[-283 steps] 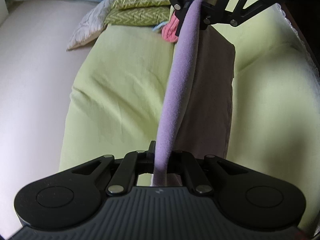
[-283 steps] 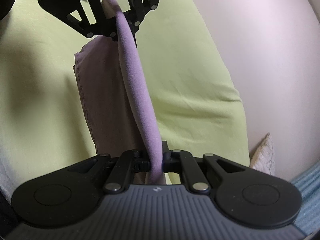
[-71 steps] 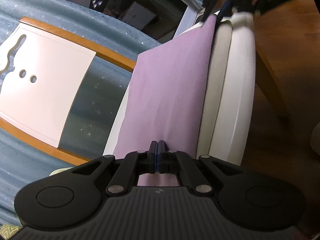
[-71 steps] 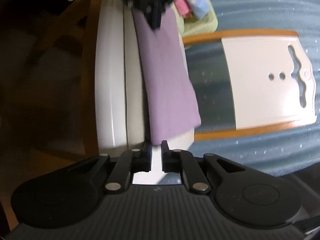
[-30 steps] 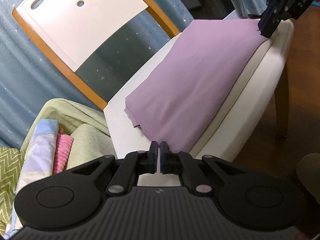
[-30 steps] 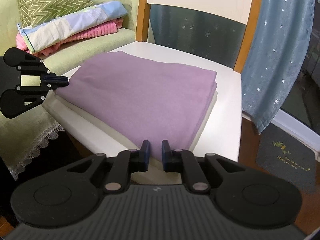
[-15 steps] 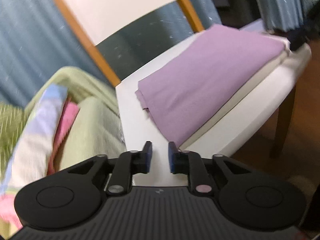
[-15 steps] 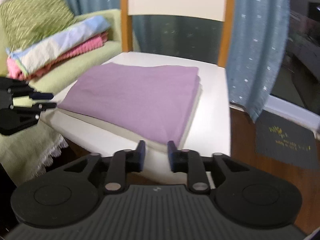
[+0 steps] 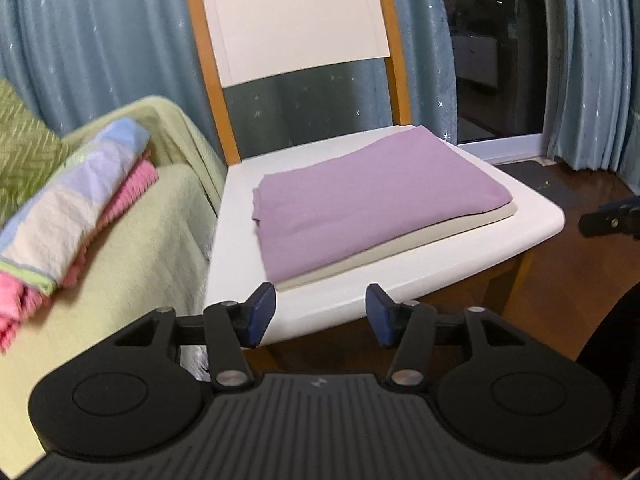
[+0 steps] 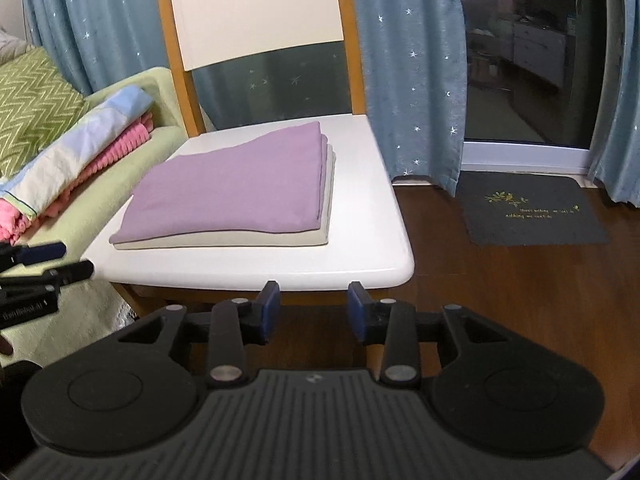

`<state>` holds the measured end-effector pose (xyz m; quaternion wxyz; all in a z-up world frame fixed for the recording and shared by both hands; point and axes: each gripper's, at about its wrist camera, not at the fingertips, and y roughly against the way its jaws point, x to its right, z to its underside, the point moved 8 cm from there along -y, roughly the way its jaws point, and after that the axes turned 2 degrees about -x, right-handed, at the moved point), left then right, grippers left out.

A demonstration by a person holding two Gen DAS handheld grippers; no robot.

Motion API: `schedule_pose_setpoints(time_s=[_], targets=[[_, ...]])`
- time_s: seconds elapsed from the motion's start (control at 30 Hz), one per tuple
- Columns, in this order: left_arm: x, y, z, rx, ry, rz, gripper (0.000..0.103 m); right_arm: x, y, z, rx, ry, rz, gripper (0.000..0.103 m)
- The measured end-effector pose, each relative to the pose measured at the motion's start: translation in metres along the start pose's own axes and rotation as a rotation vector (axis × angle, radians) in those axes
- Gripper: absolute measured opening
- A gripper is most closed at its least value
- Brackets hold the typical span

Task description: Fold clothes

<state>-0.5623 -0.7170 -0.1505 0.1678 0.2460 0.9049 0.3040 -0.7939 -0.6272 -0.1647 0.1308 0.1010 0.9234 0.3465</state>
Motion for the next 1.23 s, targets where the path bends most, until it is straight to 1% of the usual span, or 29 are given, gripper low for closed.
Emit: schedule_pose_setpoints(time_s=[0.13,0.23,0.4,0.63,0.8,0.97,1.17,1.23], targets=[[0.001,-0.004,0.004,-0.018,0.018,-0.012,0.055,-0.003,-0.001,0.002,0.010,-0.018,0.007,0.033],[0.001,-0.006,0.005,-0.025,0.034,-0.012,0.055,-0.014,-0.005,0.003,-0.005,0.001,0.026,0.033],[-0.001,-0.010,0.008,-0.036,0.059,-0.013,0.054,-0.018,-0.011,0.004,-0.026,0.015,0.015,0.033],[-0.002,-0.016,0.010,-0.052,0.089,-0.014,0.054,-0.019,-0.014,0.003,-0.033,0.005,0.008,0.033],[-0.001,-0.016,0.008,-0.047,0.102,-0.035,0.054,-0.020,-0.013,0.002,-0.032,0.006,0.014,0.033],[0.000,-0.018,0.010,-0.059,0.119,-0.031,0.055,-0.025,-0.013,0.000,-0.022,0.020,0.014,0.033],[-0.001,-0.015,0.009,-0.042,0.167,-0.006,0.055,-0.032,-0.016,-0.005,-0.014,0.048,0.018,0.033],[-0.002,-0.013,0.009,-0.035,0.176,-0.023,0.056,-0.031,-0.016,-0.005,-0.015,0.048,0.018,0.033]])
